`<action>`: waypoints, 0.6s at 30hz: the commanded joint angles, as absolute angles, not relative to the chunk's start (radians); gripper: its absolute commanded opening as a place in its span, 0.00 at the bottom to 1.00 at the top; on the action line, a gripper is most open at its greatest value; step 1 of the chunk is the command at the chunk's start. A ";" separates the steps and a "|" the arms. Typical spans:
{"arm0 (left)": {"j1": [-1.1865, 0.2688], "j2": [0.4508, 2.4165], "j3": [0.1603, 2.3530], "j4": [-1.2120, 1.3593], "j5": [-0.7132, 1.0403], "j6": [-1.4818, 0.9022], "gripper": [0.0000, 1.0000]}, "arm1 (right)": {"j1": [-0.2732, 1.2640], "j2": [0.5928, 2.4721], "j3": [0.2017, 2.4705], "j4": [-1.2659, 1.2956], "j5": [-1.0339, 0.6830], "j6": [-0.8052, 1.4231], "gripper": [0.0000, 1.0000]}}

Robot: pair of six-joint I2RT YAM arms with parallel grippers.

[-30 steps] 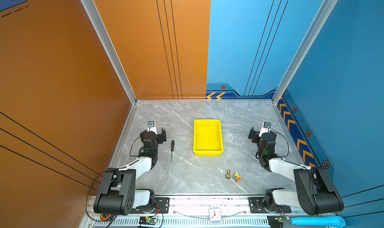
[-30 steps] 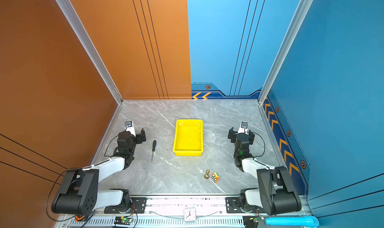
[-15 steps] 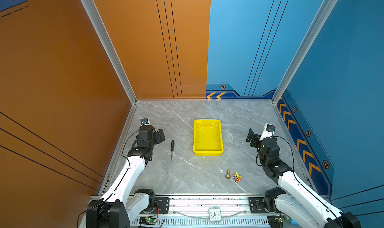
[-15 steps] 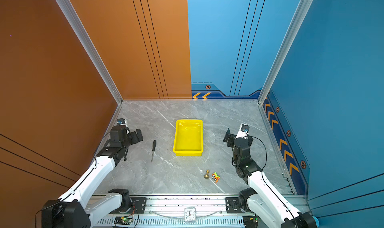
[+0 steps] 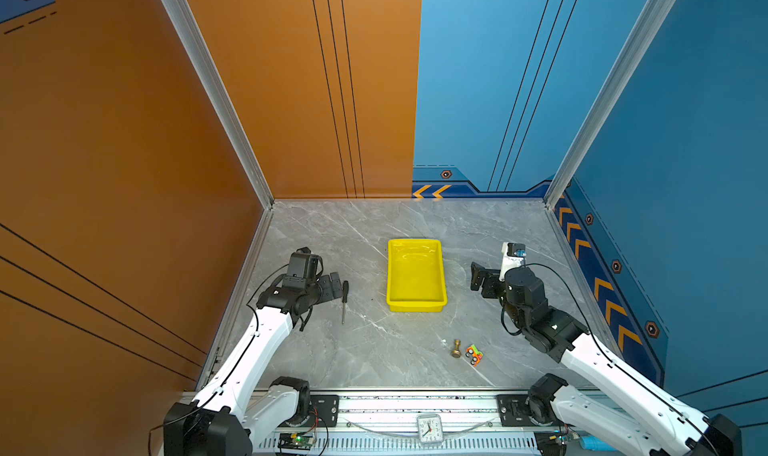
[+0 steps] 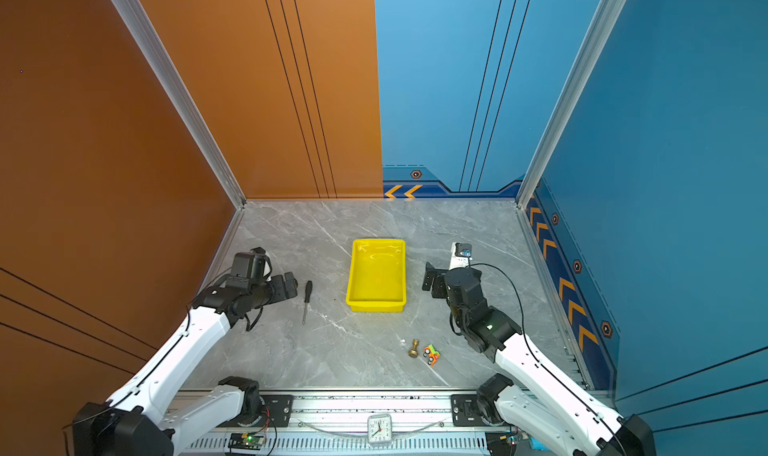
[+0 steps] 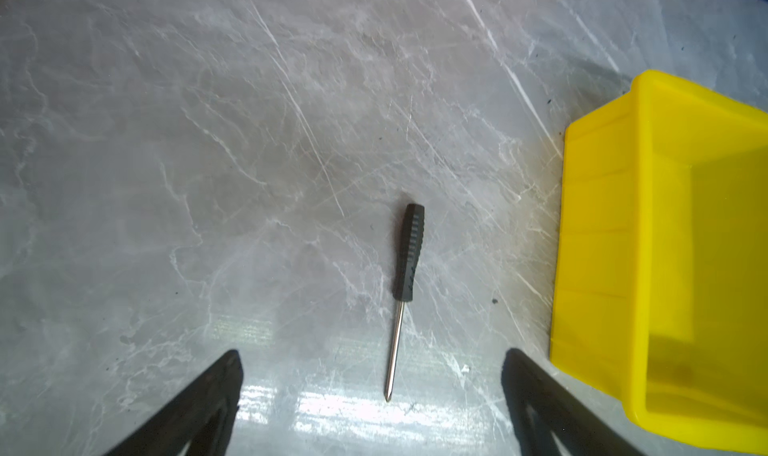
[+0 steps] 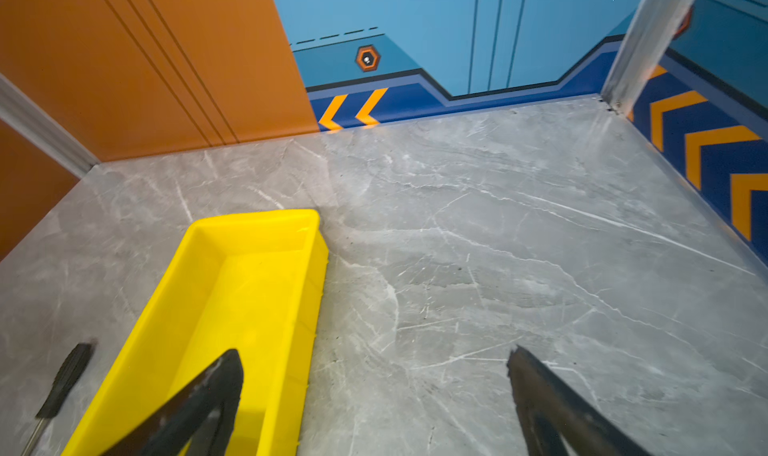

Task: Put the screwdriver in the bin
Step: 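Move the left gripper over the black-handled screwdriver while the right arm reaches toward the bin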

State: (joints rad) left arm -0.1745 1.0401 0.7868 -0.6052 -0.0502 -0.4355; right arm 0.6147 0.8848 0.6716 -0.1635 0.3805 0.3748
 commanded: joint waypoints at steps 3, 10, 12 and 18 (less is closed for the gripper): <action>-0.196 1.080 0.857 -0.757 -0.030 -0.463 0.98 | 0.728 0.948 0.740 -0.196 0.300 0.248 1.00; -0.220 1.177 0.910 -0.784 -0.019 -0.471 0.98 | 0.822 1.057 0.799 -0.206 0.223 0.171 1.00; -0.225 1.219 0.921 -0.784 -0.014 -0.474 0.98 | 0.852 1.080 0.807 -0.204 0.221 0.159 1.00; -0.254 1.345 0.974 -0.777 -0.026 -0.473 0.98 | 0.920 1.133 0.818 -0.180 0.177 0.127 1.00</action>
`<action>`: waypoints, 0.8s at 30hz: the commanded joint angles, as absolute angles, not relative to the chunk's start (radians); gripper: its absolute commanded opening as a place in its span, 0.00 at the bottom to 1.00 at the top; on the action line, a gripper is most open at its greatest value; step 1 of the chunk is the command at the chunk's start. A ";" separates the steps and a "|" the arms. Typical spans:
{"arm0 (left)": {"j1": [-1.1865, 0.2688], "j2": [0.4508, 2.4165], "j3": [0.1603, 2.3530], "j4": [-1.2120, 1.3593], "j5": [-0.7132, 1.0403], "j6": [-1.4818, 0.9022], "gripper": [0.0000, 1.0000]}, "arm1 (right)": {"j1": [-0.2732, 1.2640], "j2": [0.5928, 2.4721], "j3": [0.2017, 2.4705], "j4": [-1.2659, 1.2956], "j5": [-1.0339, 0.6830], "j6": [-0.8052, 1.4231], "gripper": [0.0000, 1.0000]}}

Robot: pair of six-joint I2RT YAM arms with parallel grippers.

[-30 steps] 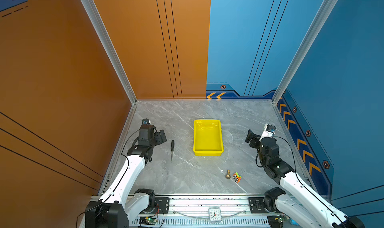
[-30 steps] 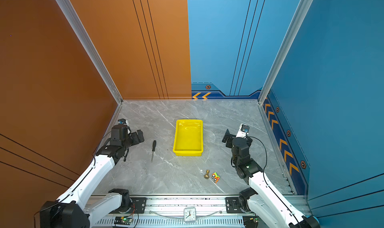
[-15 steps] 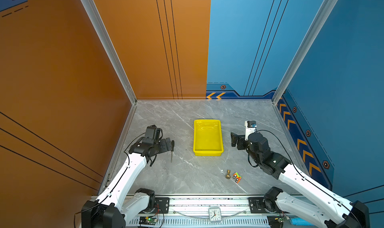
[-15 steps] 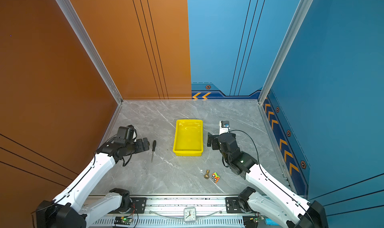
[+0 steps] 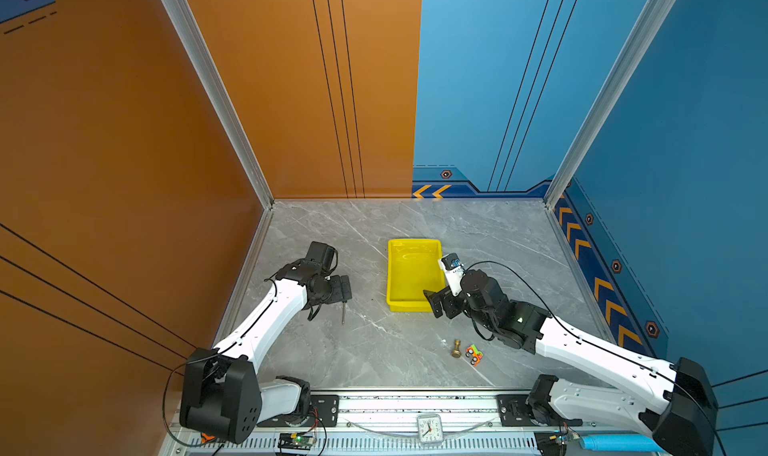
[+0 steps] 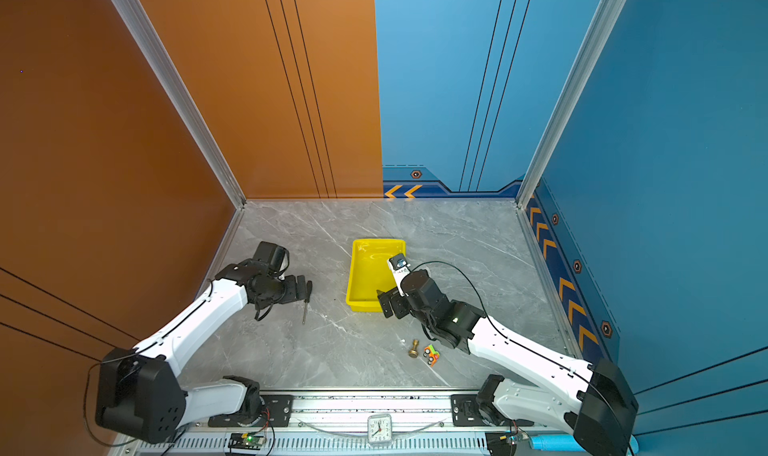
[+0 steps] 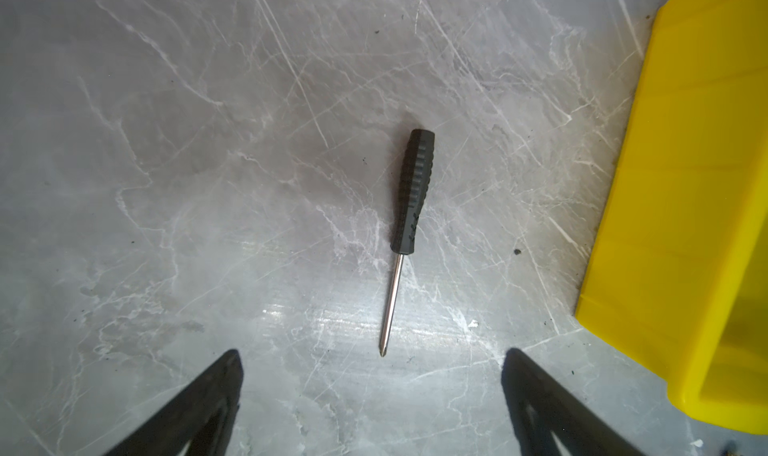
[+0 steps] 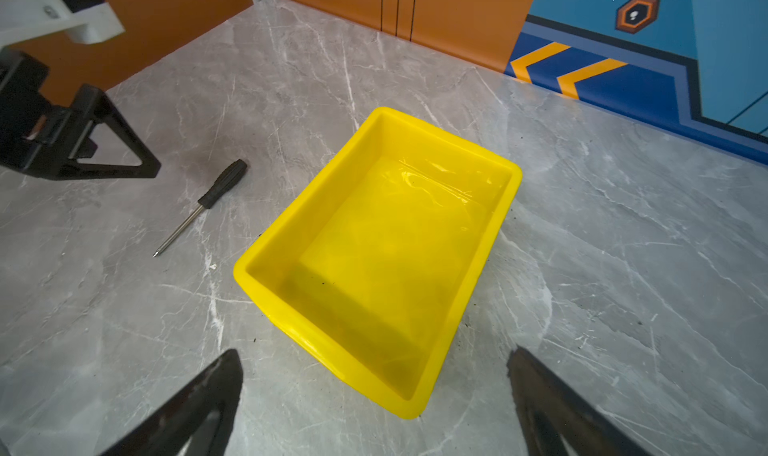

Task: Put the screwdriver in the bin
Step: 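Move the left gripper over the black-handled screwdriver while the right arm reaches toward the bin, then lower the left gripper and close it on the screwdriver handle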

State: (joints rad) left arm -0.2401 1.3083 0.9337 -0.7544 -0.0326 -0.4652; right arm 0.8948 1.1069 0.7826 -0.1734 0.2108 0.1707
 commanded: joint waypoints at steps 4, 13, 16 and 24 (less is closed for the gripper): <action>-0.265 1.422 0.999 -0.737 -0.031 -0.477 0.99 | 0.962 1.174 0.844 -0.189 0.128 0.112 1.00; -0.280 1.620 1.101 -0.692 -0.047 -0.477 0.98 | 1.043 1.237 0.898 -0.213 0.046 0.020 1.00; -0.289 1.674 1.128 -0.688 -0.063 -0.480 0.94 | 1.063 1.235 0.890 -0.198 0.009 -0.021 1.00; -0.308 1.775 1.156 -0.672 -0.087 -0.486 0.82 | 1.073 1.237 0.906 -0.129 -0.081 0.002 1.00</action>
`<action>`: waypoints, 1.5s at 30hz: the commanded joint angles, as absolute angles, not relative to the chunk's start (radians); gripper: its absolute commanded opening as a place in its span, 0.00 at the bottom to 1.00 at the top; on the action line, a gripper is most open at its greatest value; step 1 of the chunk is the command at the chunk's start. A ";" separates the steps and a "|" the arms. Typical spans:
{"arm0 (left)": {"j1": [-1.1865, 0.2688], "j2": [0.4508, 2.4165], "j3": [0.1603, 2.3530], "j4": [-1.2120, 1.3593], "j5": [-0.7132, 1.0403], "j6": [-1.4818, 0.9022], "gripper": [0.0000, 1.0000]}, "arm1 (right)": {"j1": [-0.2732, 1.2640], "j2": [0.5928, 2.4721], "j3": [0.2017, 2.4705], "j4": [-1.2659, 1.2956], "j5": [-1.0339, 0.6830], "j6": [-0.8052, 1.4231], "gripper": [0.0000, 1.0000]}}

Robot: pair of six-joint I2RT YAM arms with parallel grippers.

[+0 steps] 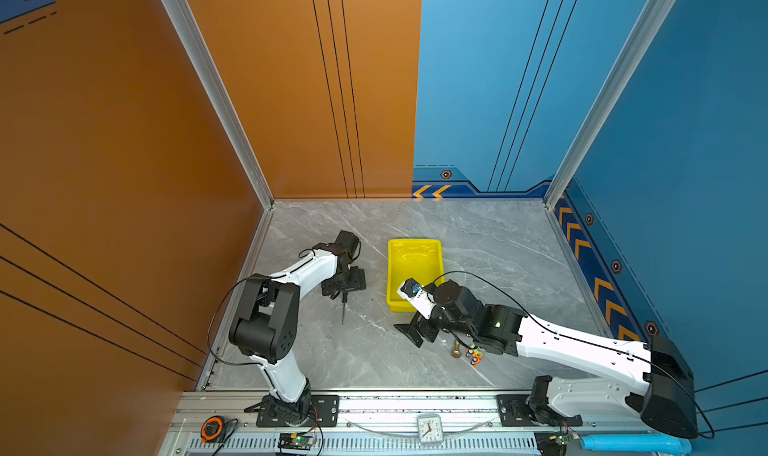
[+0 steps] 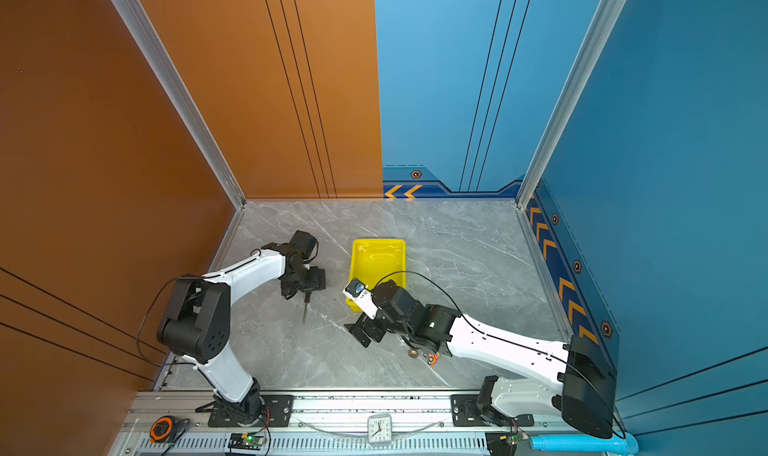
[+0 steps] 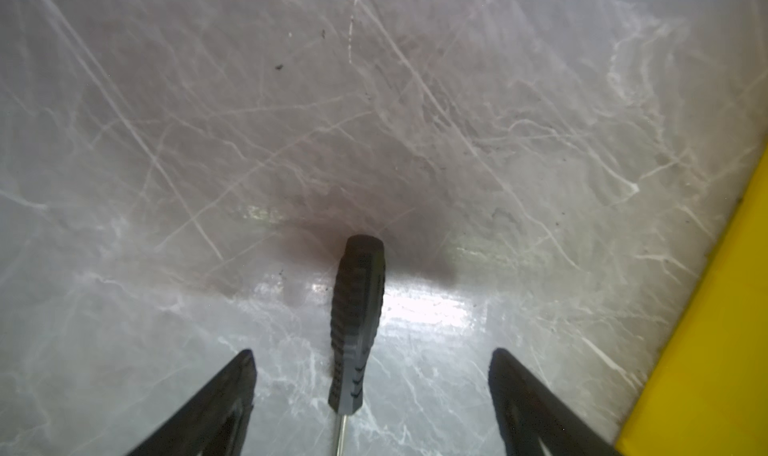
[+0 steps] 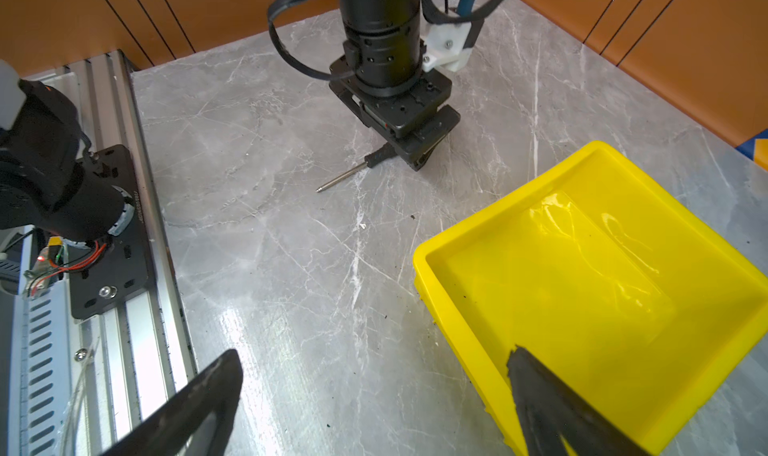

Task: Put the screwdriver in the bin
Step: 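Lower the left gripper and close it on the screwdriver handle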

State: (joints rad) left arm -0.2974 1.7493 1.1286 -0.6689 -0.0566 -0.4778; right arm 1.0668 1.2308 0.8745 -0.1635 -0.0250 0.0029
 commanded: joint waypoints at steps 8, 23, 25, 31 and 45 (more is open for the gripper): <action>-0.323 1.841 1.180 -0.671 -0.106 -0.490 0.65 | 1.076 1.282 0.950 -0.107 -0.109 0.037 1.00; -0.332 1.866 1.159 -0.639 -0.114 -0.500 0.35 | 1.052 1.279 0.966 -0.115 -0.084 0.059 1.00; -0.332 1.859 1.157 -0.640 -0.113 -0.500 0.32 | 1.052 1.275 0.963 -0.115 -0.073 0.061 1.00; -0.333 1.838 1.152 -0.639 -0.113 -0.499 0.23 | 1.048 1.262 0.957 -0.115 -0.053 0.065 1.00; -0.328 1.720 1.169 -0.681 -0.123 -0.469 0.01 | 1.023 1.254 0.966 -0.105 -0.020 0.084 1.00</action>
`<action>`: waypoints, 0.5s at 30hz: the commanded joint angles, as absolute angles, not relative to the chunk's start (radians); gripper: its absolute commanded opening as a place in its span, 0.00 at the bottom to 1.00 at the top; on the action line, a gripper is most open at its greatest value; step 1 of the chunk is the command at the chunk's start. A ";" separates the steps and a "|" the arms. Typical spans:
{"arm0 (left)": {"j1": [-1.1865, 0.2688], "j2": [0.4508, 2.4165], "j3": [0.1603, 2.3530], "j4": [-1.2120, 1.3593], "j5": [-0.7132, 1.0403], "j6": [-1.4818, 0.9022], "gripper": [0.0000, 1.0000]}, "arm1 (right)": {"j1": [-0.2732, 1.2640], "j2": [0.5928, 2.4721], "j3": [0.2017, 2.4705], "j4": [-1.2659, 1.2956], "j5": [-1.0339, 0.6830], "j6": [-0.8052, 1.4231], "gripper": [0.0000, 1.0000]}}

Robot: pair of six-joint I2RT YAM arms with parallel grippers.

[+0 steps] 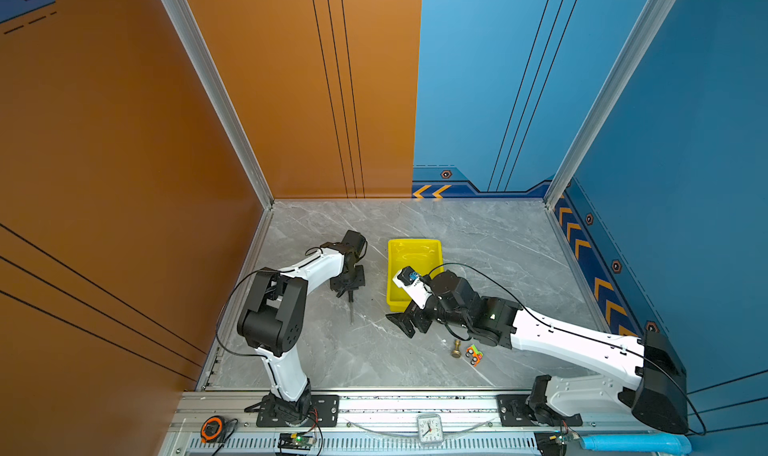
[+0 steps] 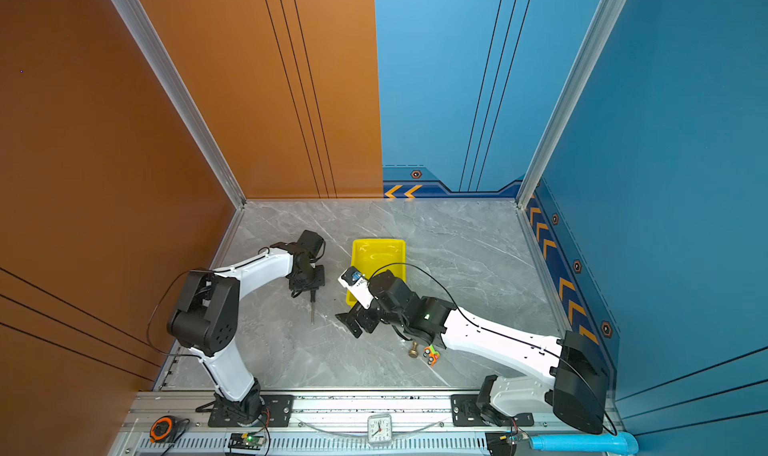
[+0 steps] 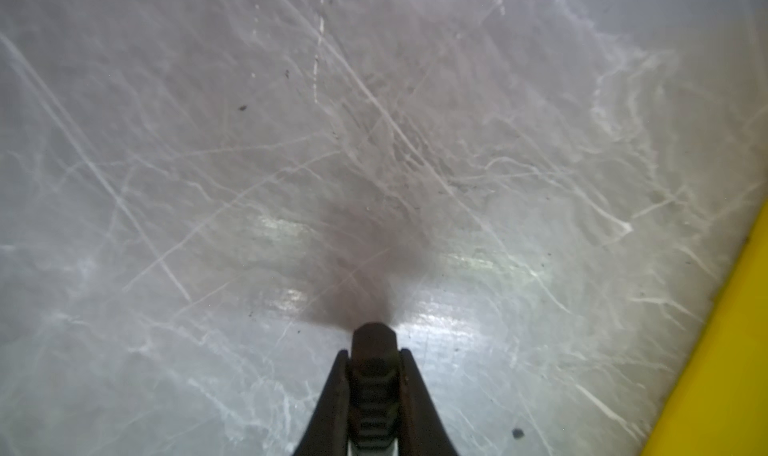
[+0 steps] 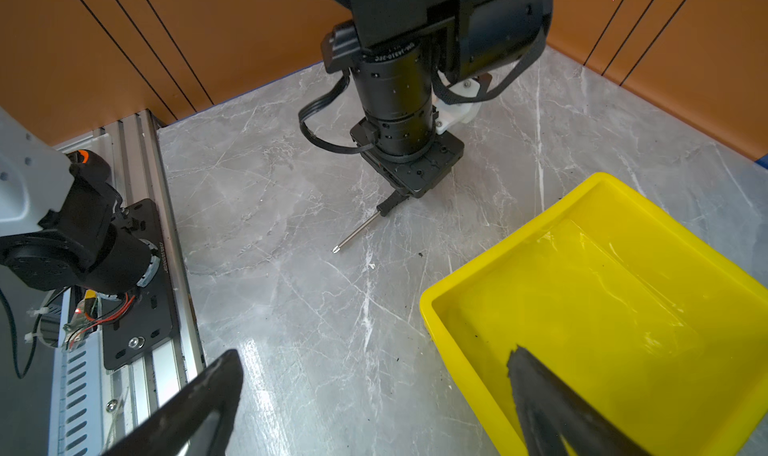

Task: Put the screwdriver in the bin
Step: 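Lower the left gripper and close it on the screwdriver handle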

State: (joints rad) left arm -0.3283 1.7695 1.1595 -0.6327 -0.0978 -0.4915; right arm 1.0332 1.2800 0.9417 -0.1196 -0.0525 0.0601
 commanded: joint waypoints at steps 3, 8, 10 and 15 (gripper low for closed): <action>-0.328 1.694 1.191 -0.710 -0.123 -0.458 0.00 | 1.013 1.244 0.957 -0.097 -0.015 0.093 1.00; -0.327 1.640 1.234 -0.741 -0.118 -0.451 0.00 | 0.983 1.238 0.967 -0.097 -0.014 0.104 1.00; -0.327 1.626 1.257 -0.753 -0.116 -0.448 0.00 | 0.971 1.237 0.977 -0.093 -0.010 0.105 1.00; -0.327 1.596 1.319 -0.780 -0.109 -0.437 0.00 | 0.954 1.239 0.994 -0.090 0.004 0.105 1.00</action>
